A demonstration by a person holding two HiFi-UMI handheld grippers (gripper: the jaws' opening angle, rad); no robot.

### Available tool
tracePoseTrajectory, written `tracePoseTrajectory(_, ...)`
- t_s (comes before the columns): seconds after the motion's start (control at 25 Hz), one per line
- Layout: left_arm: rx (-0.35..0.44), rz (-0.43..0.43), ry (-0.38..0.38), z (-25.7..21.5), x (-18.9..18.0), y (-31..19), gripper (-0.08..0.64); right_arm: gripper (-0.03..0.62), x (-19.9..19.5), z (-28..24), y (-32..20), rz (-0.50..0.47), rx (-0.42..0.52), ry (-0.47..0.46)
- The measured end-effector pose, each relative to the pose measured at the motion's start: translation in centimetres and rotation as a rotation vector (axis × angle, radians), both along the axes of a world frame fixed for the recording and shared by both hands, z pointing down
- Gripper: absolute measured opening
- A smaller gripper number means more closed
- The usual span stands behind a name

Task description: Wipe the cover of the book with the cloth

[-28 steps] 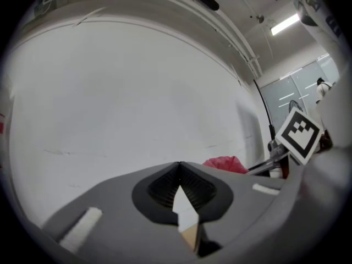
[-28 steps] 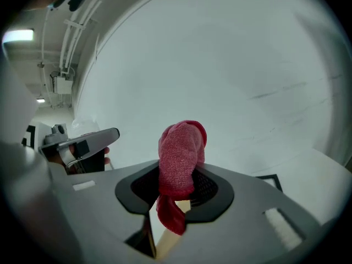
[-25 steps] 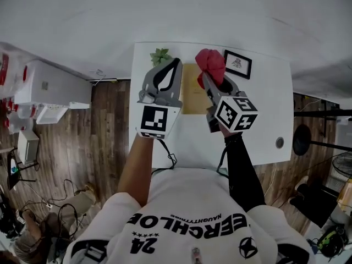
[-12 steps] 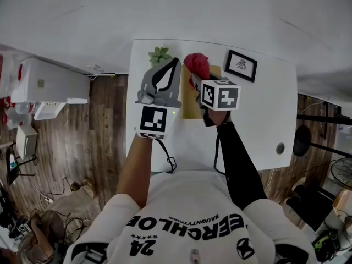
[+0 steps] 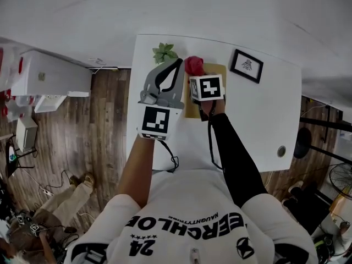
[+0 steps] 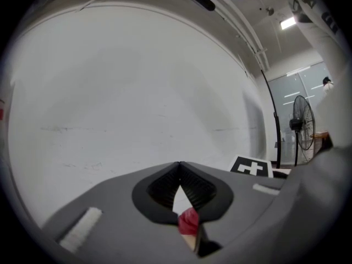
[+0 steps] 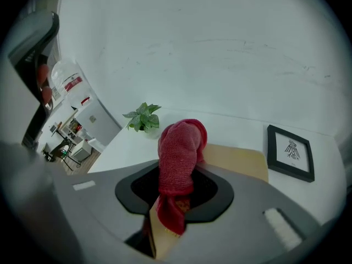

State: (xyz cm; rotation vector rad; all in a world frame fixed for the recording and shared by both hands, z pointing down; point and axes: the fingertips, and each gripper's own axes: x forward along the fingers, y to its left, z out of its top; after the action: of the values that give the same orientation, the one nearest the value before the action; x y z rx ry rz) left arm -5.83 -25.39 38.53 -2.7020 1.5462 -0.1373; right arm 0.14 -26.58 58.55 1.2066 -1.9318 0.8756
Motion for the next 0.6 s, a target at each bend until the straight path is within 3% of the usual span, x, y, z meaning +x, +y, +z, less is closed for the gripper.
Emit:
tracePoseTrajectory(0.24, -0.007, -0.003, 0.005, 0.2, 0.0, 0.2, 0.044, 0.103, 1.3, 0.0, 0.2, 0.003, -0.006, 0.027)
tracePoseTrajectory(0.6, -0.009, 0.013, 0.014, 0.0, 1.0, 0.5, 0.044, 0.103, 8.9, 0.2, 0.5, 0.143, -0.018, 0.082)
